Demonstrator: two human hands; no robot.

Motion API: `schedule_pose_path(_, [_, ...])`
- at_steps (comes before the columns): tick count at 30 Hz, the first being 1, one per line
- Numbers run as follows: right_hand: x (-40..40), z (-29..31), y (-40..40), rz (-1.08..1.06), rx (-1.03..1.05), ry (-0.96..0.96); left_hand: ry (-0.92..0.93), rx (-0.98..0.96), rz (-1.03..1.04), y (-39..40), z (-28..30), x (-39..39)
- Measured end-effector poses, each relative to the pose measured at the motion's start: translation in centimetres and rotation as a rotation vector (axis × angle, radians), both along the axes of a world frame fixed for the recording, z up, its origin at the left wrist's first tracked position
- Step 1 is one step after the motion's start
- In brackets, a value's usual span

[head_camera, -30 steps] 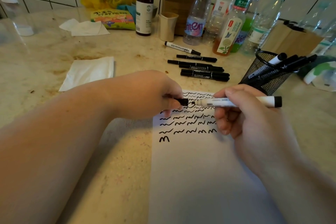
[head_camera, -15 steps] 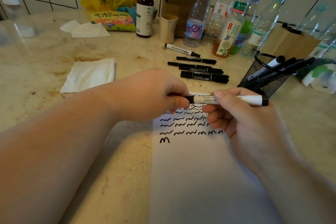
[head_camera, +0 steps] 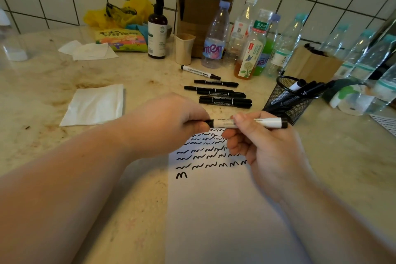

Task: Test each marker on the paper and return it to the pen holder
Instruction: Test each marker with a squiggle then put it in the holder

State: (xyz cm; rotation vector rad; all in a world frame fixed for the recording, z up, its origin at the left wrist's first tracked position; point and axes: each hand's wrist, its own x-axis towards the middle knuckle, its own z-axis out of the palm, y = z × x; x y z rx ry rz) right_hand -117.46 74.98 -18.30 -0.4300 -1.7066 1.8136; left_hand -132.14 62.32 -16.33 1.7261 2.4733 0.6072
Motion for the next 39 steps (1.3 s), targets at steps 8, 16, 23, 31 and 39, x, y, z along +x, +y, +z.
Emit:
schedule_pose_path(8, [0.5, 2.4, 0.7, -0.024, 0.096, -0.162, -0.26, 0.115, 0.05, 0.4, -0.1, 0.3])
schedule_pose_path(16, [1.1, 7.1, 7.2, -0.488, 0.309, -0.12, -0.165, -0.039, 0.069, 0.6, -1.5, -0.1])
schedule_pose_path(23, [0.3, 8.7, 11.4, -0.724, 0.671, -0.454, -0.169, -0.04, 0.046, 0.7, -1.8, -0.2])
schedule_pose_path(31, [-0.3, 9.0, 11.6, -0.825, 0.738, -0.299, -0.178, -0.035, 0.045, 0.8, -1.9, -0.3])
schedule_pose_path(39, [-5.7, 3.6, 8.4, -0.143, 1.233, -0.649, -0.153, -0.069, 0.072, 1.1, -2.0, -0.3])
